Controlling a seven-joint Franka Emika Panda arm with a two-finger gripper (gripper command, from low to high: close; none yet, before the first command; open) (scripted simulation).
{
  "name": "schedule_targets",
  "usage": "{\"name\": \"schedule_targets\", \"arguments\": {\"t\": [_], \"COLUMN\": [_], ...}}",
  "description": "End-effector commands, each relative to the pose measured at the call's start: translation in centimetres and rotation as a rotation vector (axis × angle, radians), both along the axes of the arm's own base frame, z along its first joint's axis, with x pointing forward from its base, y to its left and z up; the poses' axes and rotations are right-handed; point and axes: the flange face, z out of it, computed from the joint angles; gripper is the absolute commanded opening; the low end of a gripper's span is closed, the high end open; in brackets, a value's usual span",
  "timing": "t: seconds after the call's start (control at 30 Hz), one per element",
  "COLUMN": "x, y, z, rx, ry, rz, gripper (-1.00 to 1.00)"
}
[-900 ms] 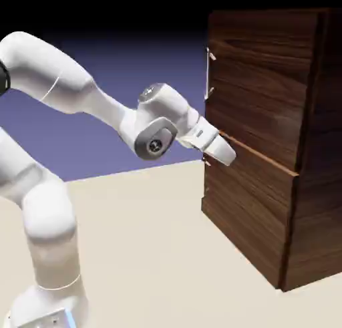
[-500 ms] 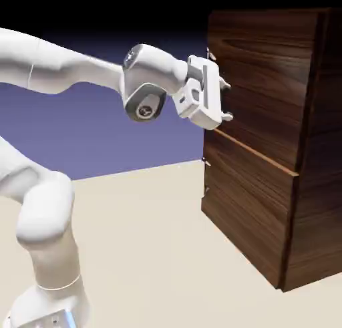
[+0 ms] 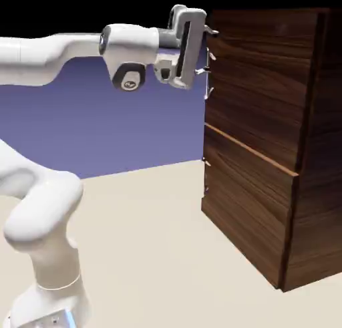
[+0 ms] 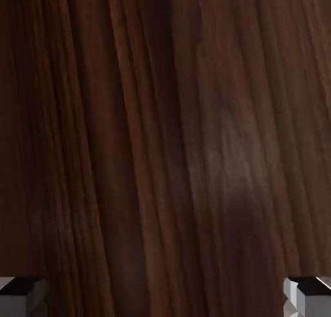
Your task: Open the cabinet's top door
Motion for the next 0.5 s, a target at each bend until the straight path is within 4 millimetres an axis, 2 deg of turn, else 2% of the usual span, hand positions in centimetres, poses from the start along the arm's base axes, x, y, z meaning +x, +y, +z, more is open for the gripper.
{"name": "schedule_targets", "arguments": {"t": [0.0,0.23,0.47], "x": [0.0,0.5,2.4], "y": [0.8,6.4,11.7], "z": [0.0,-1.6,-6.0], "rx": [0.062,0.497,0.937], "ry": [-0.017,-0.108,-0.14], "rz": [-0.004,-0.009,-0.01], "gripper": [0.0,0.0,0.0]}}
